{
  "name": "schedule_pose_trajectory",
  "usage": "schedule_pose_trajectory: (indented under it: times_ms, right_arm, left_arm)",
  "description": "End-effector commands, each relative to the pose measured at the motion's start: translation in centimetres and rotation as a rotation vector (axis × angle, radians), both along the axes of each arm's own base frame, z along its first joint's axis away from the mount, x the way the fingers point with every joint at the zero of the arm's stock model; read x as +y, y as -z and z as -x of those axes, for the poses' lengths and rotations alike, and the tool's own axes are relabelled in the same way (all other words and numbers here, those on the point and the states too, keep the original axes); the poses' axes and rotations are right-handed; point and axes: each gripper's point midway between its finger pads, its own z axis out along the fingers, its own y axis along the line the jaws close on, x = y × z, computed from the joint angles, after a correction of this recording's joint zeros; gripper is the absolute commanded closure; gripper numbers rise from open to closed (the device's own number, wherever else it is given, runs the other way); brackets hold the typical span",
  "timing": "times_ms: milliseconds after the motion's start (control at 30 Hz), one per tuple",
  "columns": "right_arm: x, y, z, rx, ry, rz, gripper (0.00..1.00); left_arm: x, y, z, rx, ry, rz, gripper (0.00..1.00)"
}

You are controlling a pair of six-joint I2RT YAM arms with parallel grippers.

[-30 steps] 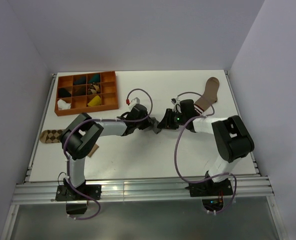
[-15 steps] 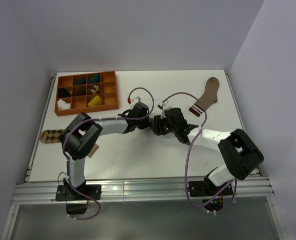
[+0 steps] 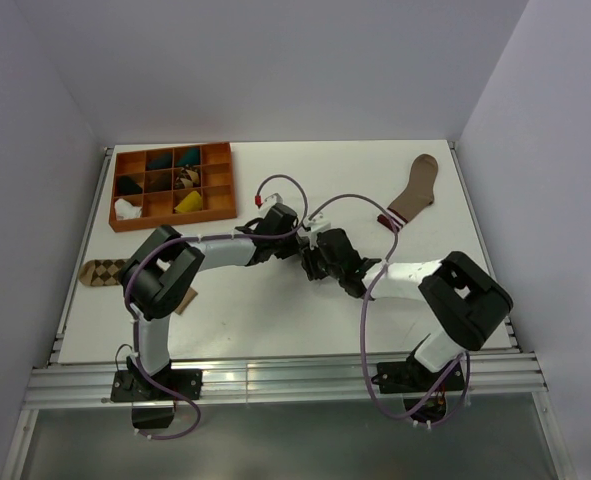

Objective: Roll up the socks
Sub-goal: Roll the sock at the center of the board.

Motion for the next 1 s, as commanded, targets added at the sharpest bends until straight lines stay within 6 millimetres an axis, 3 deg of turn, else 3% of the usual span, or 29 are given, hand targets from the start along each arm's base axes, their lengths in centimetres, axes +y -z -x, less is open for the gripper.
schedule_pose_trajectory:
  times_ms: [0,167,200,267,367,400,500,533,600,733,767,967]
  right_arm:
    - [0.3,-0.3,-1.2,-0.056,0.029,0.037,0.51]
    - [-0.3,1.2,-1.6,-0.024,0.099,0.091,0.64]
    - [-0.3,1.3,-1.6,-0.019,0.101,0.089,0.82]
    - [-0.2,1.1,-1.2,-0.001,0.098,0.069,1.0]
    - [0.3,1.0,-0.5,0.057,0.085,0.024,1.0]
    - [0.4,0.9,-0.4,0.092,0.067,-0.013,1.0]
    - [1.1,1.0,0.5,0.206,0.035,-0.119,1.0]
    - [0.5,1.0,0.2,0.243,0.064,-0.162,1.0]
    - [0.7,1.2,0.4,0.325,0.049,-0.226,1.0]
    - [1.1,0.2,0.4,0.477,0.025,-0.4,1.0]
    - [1.3,-0.2,0.3,0.491,0.014,-0.437,1.0]
    - [2.0,-2.2,0.6,0.659,-0.029,-0.693,1.0]
  left_arm:
    - [1.7,2.3,2.6,0.102,0.039,-0.102,0.96]
    - [1.6,2.2,3.0,0.117,0.04,-0.08,0.95]
    - [1.5,2.1,3.0,0.117,0.039,-0.074,0.94]
    - [1.6,1.7,3.1,0.111,0.035,-0.066,0.9]
    - [2.2,0.8,3.0,0.088,0.008,-0.066,0.75]
    - [2.5,0.4,2.9,0.081,-0.007,-0.066,0.63]
    - [3.6,-1.0,2.5,0.039,-0.062,-0.049,0.4]
    - [3.9,-2.2,2.3,0.017,-0.084,-0.028,0.36]
    - [4.8,-2.5,2.4,0.008,-0.106,-0.013,0.28]
    - [6.0,-4.9,2.2,-0.051,-0.154,0.032,0.23]
    - [6.6,-4.6,2.6,-0.057,-0.162,0.029,0.23]
    - [6.7,-7.2,2.9,-0.159,-0.143,0.123,0.23]
